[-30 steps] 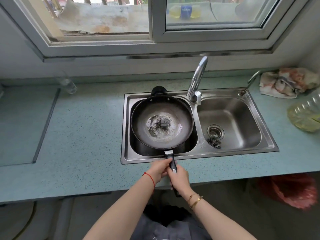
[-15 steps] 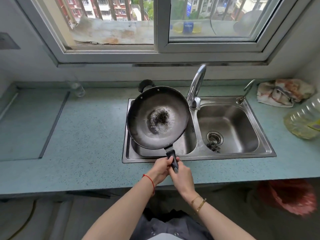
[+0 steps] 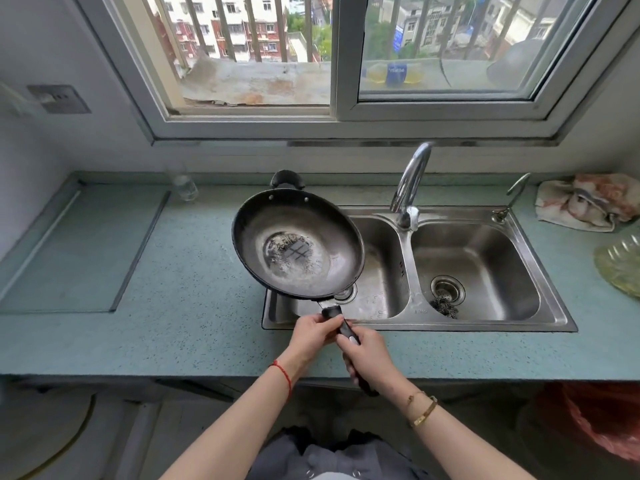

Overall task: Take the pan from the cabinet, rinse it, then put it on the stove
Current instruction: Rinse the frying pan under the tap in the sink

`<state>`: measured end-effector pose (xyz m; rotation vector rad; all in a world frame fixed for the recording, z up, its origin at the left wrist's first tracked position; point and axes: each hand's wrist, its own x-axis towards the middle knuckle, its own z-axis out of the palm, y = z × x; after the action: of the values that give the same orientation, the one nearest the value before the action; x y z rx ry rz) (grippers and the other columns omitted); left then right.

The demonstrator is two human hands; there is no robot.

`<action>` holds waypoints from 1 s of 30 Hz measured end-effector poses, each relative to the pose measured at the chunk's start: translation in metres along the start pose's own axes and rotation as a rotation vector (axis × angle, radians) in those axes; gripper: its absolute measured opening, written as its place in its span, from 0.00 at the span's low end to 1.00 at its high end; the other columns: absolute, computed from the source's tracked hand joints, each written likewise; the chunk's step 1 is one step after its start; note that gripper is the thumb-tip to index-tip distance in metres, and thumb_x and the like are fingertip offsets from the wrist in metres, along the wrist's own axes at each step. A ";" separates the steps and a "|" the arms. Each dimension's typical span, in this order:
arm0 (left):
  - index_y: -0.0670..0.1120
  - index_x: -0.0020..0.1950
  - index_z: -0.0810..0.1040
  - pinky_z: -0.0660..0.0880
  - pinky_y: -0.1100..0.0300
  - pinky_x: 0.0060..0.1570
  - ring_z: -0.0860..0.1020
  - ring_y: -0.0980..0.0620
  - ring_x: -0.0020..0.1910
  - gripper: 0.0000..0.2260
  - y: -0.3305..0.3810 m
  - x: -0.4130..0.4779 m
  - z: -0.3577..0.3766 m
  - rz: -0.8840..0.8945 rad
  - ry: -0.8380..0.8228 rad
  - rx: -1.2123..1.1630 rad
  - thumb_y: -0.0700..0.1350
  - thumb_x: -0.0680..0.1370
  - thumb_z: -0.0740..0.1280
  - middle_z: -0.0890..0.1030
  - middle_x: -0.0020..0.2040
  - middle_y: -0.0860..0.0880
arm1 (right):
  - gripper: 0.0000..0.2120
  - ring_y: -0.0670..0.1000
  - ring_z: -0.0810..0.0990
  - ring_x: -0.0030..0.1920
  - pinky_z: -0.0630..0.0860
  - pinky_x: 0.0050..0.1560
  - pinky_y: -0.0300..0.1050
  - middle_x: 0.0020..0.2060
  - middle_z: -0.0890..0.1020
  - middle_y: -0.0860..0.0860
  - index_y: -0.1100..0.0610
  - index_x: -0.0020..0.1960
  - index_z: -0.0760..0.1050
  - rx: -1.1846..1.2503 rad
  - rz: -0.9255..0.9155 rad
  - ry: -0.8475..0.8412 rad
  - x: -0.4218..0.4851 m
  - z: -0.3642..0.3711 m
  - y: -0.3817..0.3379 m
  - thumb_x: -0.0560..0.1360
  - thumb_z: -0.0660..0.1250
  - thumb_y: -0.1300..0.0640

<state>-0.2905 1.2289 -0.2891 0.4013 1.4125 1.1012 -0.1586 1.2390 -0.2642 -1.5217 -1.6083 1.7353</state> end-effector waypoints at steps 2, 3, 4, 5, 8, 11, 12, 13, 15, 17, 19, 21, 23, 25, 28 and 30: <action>0.38 0.41 0.81 0.77 0.67 0.32 0.82 0.56 0.30 0.05 0.002 -0.002 -0.003 -0.009 0.016 -0.006 0.36 0.77 0.69 0.84 0.34 0.45 | 0.08 0.49 0.70 0.18 0.67 0.18 0.39 0.23 0.73 0.52 0.62 0.43 0.75 -0.015 0.008 0.013 -0.003 0.005 -0.007 0.77 0.64 0.58; 0.38 0.41 0.80 0.76 0.67 0.30 0.82 0.56 0.28 0.05 0.002 -0.003 -0.004 -0.020 0.019 -0.029 0.36 0.77 0.68 0.84 0.33 0.46 | 0.08 0.49 0.70 0.18 0.67 0.18 0.39 0.23 0.73 0.53 0.62 0.42 0.75 -0.044 0.003 0.027 -0.003 0.008 -0.010 0.77 0.64 0.58; 0.37 0.43 0.80 0.76 0.67 0.30 0.81 0.56 0.29 0.04 0.002 -0.004 -0.005 -0.036 0.010 -0.051 0.36 0.77 0.68 0.84 0.34 0.46 | 0.08 0.50 0.71 0.17 0.68 0.18 0.40 0.24 0.74 0.54 0.61 0.40 0.75 -0.080 -0.008 0.043 -0.003 0.011 -0.013 0.77 0.64 0.58; 0.37 0.46 0.80 0.76 0.66 0.31 0.82 0.55 0.31 0.04 0.004 -0.006 -0.005 -0.053 0.000 -0.080 0.37 0.77 0.68 0.84 0.37 0.44 | 0.08 0.50 0.71 0.17 0.68 0.18 0.40 0.24 0.74 0.55 0.60 0.39 0.74 -0.109 -0.021 0.061 -0.004 0.013 -0.015 0.76 0.64 0.58; 0.38 0.52 0.81 0.76 0.64 0.39 0.80 0.50 0.41 0.08 0.008 -0.010 -0.004 -0.079 -0.030 -0.129 0.41 0.76 0.69 0.82 0.47 0.39 | 0.07 0.51 0.72 0.18 0.69 0.18 0.40 0.25 0.75 0.55 0.58 0.39 0.73 -0.162 -0.047 0.105 -0.005 0.017 -0.018 0.75 0.64 0.59; 0.40 0.51 0.81 0.77 0.63 0.43 0.83 0.52 0.42 0.06 0.007 -0.011 -0.001 -0.110 -0.082 -0.189 0.41 0.78 0.66 0.85 0.47 0.43 | 0.07 0.50 0.74 0.20 0.68 0.17 0.37 0.27 0.76 0.54 0.57 0.39 0.73 -0.209 -0.070 0.140 -0.007 0.014 -0.016 0.75 0.65 0.59; 0.41 0.53 0.81 0.78 0.64 0.43 0.84 0.53 0.42 0.07 0.006 -0.011 0.001 -0.125 -0.104 -0.219 0.41 0.80 0.65 0.86 0.46 0.45 | 0.06 0.49 0.74 0.21 0.69 0.18 0.38 0.27 0.76 0.53 0.57 0.39 0.74 -0.222 -0.081 0.153 -0.007 0.012 -0.013 0.74 0.66 0.58; 0.41 0.55 0.80 0.78 0.64 0.42 0.84 0.54 0.42 0.08 0.005 -0.012 0.004 -0.141 -0.122 -0.261 0.42 0.81 0.63 0.86 0.48 0.46 | 0.07 0.49 0.75 0.21 0.70 0.18 0.40 0.26 0.77 0.52 0.57 0.39 0.75 -0.235 -0.090 0.167 -0.006 0.011 -0.010 0.74 0.66 0.56; 0.41 0.62 0.76 0.79 0.60 0.43 0.83 0.52 0.46 0.11 0.001 -0.012 0.010 -0.174 -0.161 -0.357 0.45 0.82 0.62 0.85 0.53 0.46 | 0.08 0.48 0.74 0.20 0.71 0.21 0.43 0.24 0.76 0.50 0.58 0.38 0.76 -0.222 -0.095 0.182 -0.005 0.007 -0.003 0.73 0.67 0.55; 0.39 0.66 0.75 0.80 0.56 0.49 0.82 0.49 0.52 0.17 0.002 -0.015 0.013 -0.253 -0.223 -0.492 0.49 0.82 0.60 0.83 0.56 0.44 | 0.09 0.48 0.73 0.19 0.71 0.23 0.43 0.21 0.75 0.49 0.58 0.36 0.75 -0.164 -0.086 0.184 -0.004 0.003 0.002 0.72 0.69 0.56; 0.37 0.63 0.78 0.76 0.54 0.59 0.80 0.47 0.56 0.18 0.002 -0.017 0.011 -0.317 -0.285 -0.605 0.49 0.82 0.61 0.83 0.56 0.41 | 0.10 0.50 0.72 0.17 0.69 0.21 0.42 0.20 0.74 0.51 0.60 0.36 0.74 -0.066 -0.055 0.160 -0.005 -0.001 0.004 0.73 0.69 0.58; 0.37 0.60 0.80 0.78 0.56 0.55 0.82 0.49 0.49 0.15 0.002 -0.017 0.005 -0.319 -0.311 -0.667 0.44 0.78 0.65 0.84 0.53 0.41 | 0.09 0.51 0.69 0.17 0.66 0.19 0.40 0.20 0.72 0.52 0.63 0.39 0.74 0.109 0.014 0.095 -0.006 0.001 0.003 0.74 0.69 0.59; 0.39 0.59 0.79 0.79 0.62 0.39 0.79 0.54 0.35 0.13 0.002 -0.014 0.000 -0.304 -0.302 -0.643 0.43 0.76 0.66 0.85 0.48 0.44 | 0.08 0.50 0.67 0.17 0.64 0.18 0.37 0.21 0.70 0.53 0.63 0.41 0.73 0.283 0.081 0.030 -0.006 0.007 -0.001 0.77 0.67 0.61; 0.41 0.60 0.78 0.78 0.63 0.33 0.77 0.54 0.33 0.12 0.006 -0.013 -0.004 -0.285 -0.277 -0.585 0.42 0.78 0.64 0.83 0.46 0.45 | 0.09 0.49 0.65 0.17 0.62 0.17 0.36 0.22 0.69 0.52 0.62 0.41 0.73 0.412 0.120 -0.017 -0.004 0.013 -0.004 0.78 0.65 0.60; 0.39 0.60 0.78 0.81 0.63 0.37 0.84 0.53 0.38 0.10 0.014 -0.011 -0.009 -0.244 -0.234 -0.494 0.40 0.81 0.62 0.83 0.47 0.44 | 0.11 0.47 0.64 0.18 0.62 0.17 0.35 0.23 0.68 0.52 0.58 0.38 0.72 0.567 0.163 -0.073 0.001 0.019 -0.004 0.79 0.65 0.58; 0.38 0.55 0.80 0.81 0.63 0.44 0.85 0.53 0.42 0.07 0.016 -0.008 -0.013 -0.208 -0.174 -0.428 0.37 0.80 0.64 0.84 0.45 0.44 | 0.12 0.47 0.64 0.18 0.62 0.17 0.35 0.23 0.66 0.52 0.57 0.37 0.71 0.617 0.182 -0.103 0.005 0.023 -0.004 0.79 0.67 0.56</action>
<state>-0.3066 1.2257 -0.2741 0.0383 1.0064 1.1319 -0.1814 1.2327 -0.2682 -1.3069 -0.8524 2.1665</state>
